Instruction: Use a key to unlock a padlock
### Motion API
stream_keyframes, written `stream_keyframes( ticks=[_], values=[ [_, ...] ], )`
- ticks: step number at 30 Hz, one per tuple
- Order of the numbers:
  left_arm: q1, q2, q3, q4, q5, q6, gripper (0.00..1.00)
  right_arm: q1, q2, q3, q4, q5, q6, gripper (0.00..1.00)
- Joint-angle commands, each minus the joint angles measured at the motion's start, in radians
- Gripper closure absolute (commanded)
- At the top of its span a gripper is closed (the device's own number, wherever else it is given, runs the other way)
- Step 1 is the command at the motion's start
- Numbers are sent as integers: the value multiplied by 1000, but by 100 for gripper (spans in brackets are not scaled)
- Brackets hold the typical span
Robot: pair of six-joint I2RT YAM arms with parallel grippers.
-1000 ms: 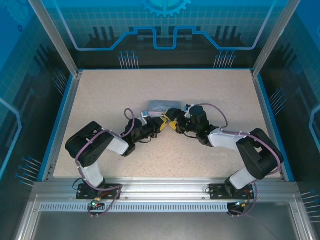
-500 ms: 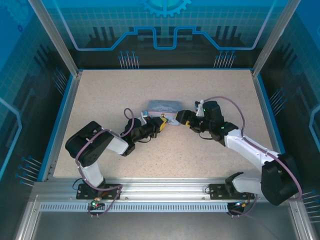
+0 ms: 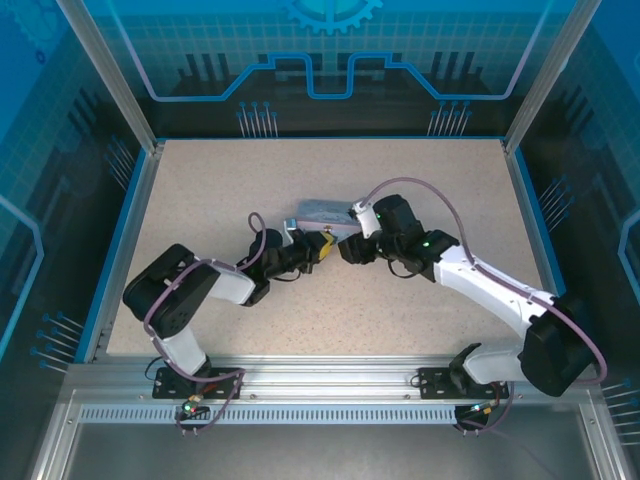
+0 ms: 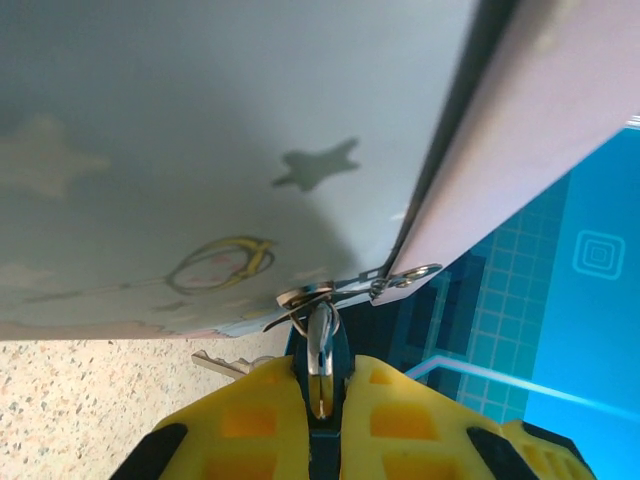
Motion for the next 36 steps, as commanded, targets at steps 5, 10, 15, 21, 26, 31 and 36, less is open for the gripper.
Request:
stream_keyframes(
  ticks=[5, 10, 15, 21, 26, 31, 36],
  values=[
    [23, -84, 62, -142, 81, 11, 100, 62, 88, 51, -35, 140, -164, 62],
    [30, -98, 87, -199, 105, 23, 100, 78, 132, 77, -29, 161, -193, 63],
    [31, -101, 103, -226, 116, 32, 100, 77, 160, 98, -25, 163, -209, 63],
    [32, -106, 116, -252, 122, 43, 100, 76, 183, 104, -30, 159, -226, 64],
    [33, -103, 123, -263, 125, 46, 100, 76, 196, 103, -39, 145, -231, 65],
    [34, -103, 133, -273, 131, 52, 100, 74, 207, 99, -36, 147, -232, 65],
    [36, -104, 139, -277, 134, 54, 100, 73, 233, 110, -31, 144, -233, 67]
  ],
)
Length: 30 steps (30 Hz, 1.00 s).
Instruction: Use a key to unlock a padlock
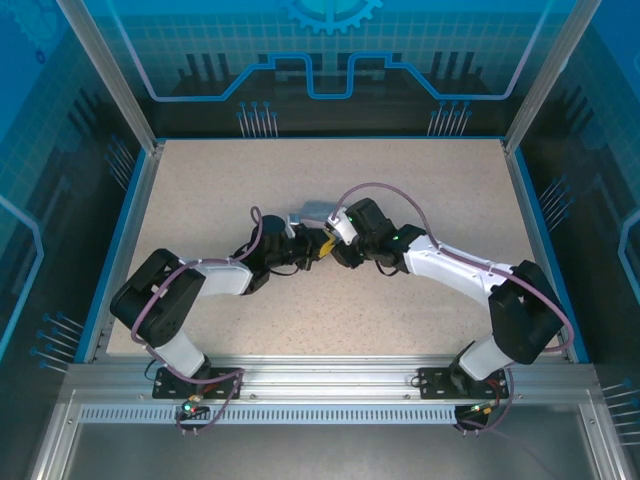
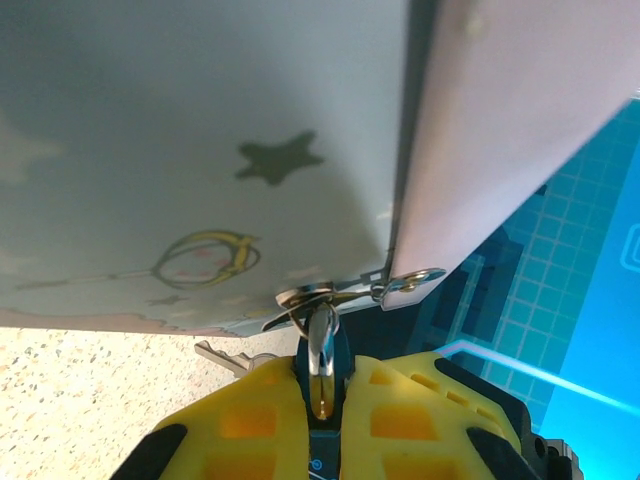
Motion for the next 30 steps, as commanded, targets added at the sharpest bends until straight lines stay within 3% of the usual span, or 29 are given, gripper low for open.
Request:
stream_keyframes(
  ticks=[1, 8, 14, 20, 23, 27, 30],
  values=[
    [10, -35, 39, 21, 36, 21, 100, 7, 33, 30, -11, -10, -13, 68],
    [12, -37, 38, 13, 35, 24, 100, 3, 52, 42, 9, -21, -1, 76],
    [12, -35, 40, 13, 39, 22, 100, 1, 67, 54, 9, -47, 9, 91],
    [14, -32, 34, 11, 36, 20, 100, -55, 15, 29, 39, -171, 64, 98],
    [18, -35, 34, 7, 36, 19, 100, -91, -40, -6, 73, -239, 102, 91],
    [21, -34, 40, -5, 39, 21, 100, -127, -107, -41, 97, -287, 135, 68],
    [23, -30, 45, -6, 43, 21, 100, -133, -130, -38, 77, -290, 128, 61]
  ],
)
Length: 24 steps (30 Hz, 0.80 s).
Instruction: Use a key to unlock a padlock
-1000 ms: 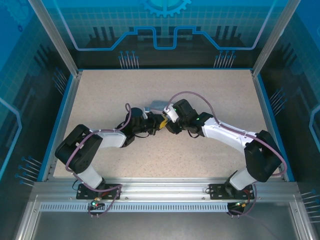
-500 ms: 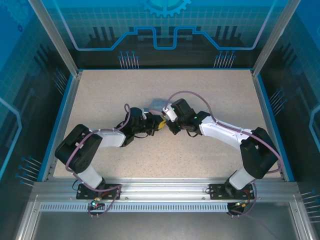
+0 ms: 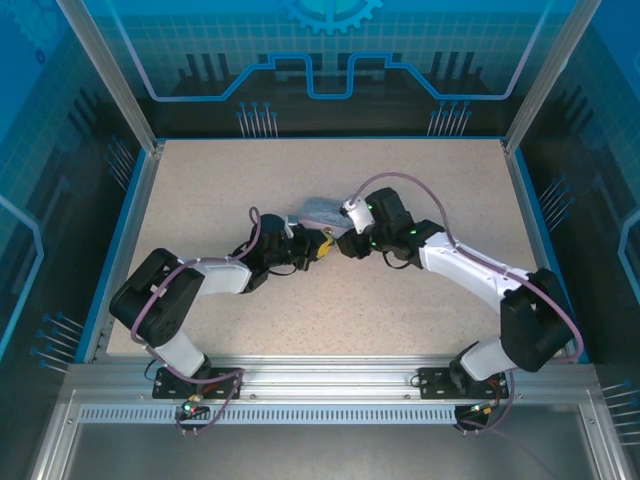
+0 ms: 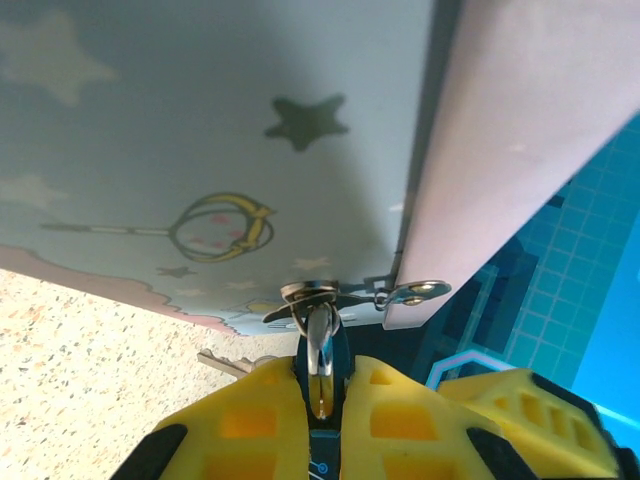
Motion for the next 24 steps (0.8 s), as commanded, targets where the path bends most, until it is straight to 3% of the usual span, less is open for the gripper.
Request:
stream_keyframes(
  ticks=[1, 9, 24],
  values=[
    [8, -29, 37, 41, 32, 18, 100, -6, -29, -5, 5, -54, 8, 60],
    [12, -35, 46, 29, 41, 16, 100, 56, 23, 27, -106, 82, -106, 54],
    [23, -51, 49, 3, 55, 29, 100, 134, 125, 123, -169, 249, -211, 55]
  ],
)
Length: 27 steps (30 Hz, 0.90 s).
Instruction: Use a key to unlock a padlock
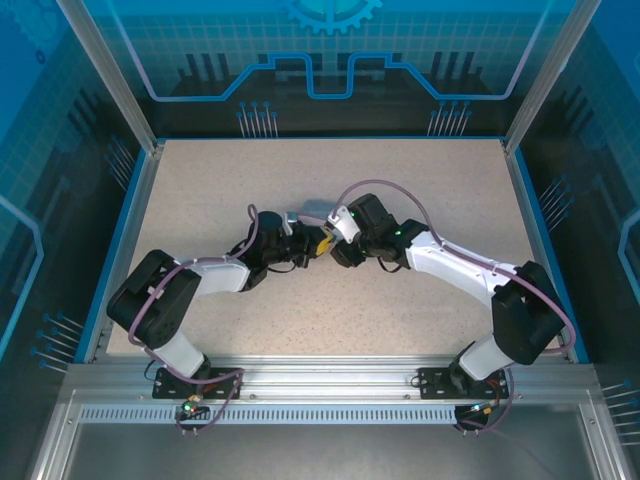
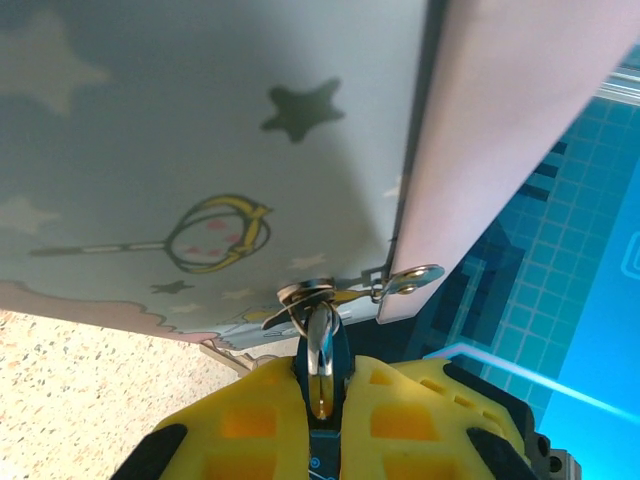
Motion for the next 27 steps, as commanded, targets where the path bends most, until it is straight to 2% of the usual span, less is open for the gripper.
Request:
stream_keyframes(
  ticks=[1, 15, 22, 27],
  values=[
    [10, -35, 40, 10, 33, 27, 100, 24, 29, 50, -42, 55, -51, 56],
    [13, -29, 48, 6, 38, 30, 100, 29, 92, 101, -69, 90, -99, 62],
    [15, -26, 45, 5, 40, 33, 100, 29, 104, 130, -72, 80, -99, 81],
    [15, -17, 37, 13, 38, 34, 100, 16, 100, 139, -74, -17, -68, 97]
  ],
)
